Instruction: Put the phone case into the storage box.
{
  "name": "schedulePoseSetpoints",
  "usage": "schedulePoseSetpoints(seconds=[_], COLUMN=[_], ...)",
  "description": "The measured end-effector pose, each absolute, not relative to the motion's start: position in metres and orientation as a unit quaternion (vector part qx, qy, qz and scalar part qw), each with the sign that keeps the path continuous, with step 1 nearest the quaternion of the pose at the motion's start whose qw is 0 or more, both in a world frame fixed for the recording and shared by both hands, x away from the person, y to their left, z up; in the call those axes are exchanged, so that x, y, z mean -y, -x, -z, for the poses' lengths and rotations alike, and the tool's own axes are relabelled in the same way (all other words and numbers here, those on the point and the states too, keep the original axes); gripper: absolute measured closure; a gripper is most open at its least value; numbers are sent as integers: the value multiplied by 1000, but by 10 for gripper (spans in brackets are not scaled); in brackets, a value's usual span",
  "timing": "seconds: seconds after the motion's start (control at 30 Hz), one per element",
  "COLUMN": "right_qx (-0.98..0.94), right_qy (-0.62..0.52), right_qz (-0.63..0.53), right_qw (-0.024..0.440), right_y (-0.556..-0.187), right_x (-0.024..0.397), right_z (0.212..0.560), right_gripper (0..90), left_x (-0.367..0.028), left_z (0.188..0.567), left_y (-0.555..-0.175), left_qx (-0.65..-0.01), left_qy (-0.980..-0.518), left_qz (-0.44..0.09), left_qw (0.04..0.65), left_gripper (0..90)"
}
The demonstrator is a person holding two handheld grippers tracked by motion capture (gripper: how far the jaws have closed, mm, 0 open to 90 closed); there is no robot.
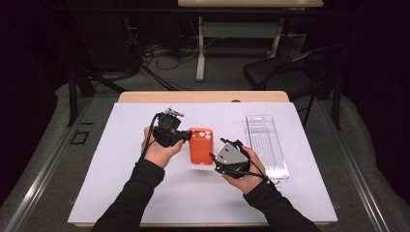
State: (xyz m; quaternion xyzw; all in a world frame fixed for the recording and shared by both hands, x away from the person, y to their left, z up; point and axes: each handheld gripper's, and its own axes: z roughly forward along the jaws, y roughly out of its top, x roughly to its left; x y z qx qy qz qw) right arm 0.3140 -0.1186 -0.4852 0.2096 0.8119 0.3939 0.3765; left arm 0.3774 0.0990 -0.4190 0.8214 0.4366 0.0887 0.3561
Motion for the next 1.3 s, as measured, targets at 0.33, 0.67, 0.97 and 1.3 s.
schedulePoseSetpoints(seconds=[0.33,0.67,0.97,1.3], right_qx=[-814,-806,-803,-797], right_qy=[-215,-223,-235,-246], right_qz=[-397,-412,-417,-416], right_qw=[365,362,354,362], right_y=[-318,-320,-322,-324], right_x=[119,118,118,118], right_z=[480,473,468,463], right_gripper=[458,477,526,578], left_x=[-94,-89,-84,-77], left_z=[418,419,420,421], left_y=[-376,-375,-373,-372], left_qx=[-433,-431,-427,-422], left_qy=[-826,-828,-832,-834], left_qz=[-105,-115,-119,-120], left_qw=[344,339,335,334], left_gripper=[855,855,855,855])
